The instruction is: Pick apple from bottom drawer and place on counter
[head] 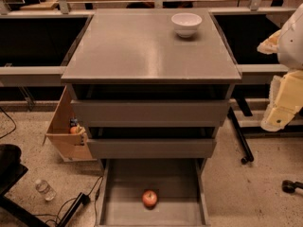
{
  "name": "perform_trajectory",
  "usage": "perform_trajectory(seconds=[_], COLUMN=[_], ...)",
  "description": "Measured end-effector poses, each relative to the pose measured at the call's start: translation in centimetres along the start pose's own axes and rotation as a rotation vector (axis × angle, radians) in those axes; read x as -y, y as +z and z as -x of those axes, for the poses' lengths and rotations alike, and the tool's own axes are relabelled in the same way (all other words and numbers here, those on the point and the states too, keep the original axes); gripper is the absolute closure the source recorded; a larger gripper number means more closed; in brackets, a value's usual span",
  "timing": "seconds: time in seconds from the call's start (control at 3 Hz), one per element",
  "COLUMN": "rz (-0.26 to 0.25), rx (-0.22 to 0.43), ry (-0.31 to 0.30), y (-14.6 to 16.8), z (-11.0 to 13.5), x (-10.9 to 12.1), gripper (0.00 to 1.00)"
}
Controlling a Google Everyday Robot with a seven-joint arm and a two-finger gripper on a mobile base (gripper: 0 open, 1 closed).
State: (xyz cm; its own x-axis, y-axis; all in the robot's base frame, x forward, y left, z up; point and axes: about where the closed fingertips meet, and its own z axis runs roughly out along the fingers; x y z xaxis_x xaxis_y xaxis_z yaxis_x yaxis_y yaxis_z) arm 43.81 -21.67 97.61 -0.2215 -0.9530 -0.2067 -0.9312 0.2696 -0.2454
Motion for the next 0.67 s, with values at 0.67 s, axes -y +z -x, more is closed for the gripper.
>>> perform_trajectory(seconds=[0.67], rz=[0.012], rx=[0.048], ry=[0.036], y=[2.4], z=[-0.7], x=[-0.5], gripper=[0.0])
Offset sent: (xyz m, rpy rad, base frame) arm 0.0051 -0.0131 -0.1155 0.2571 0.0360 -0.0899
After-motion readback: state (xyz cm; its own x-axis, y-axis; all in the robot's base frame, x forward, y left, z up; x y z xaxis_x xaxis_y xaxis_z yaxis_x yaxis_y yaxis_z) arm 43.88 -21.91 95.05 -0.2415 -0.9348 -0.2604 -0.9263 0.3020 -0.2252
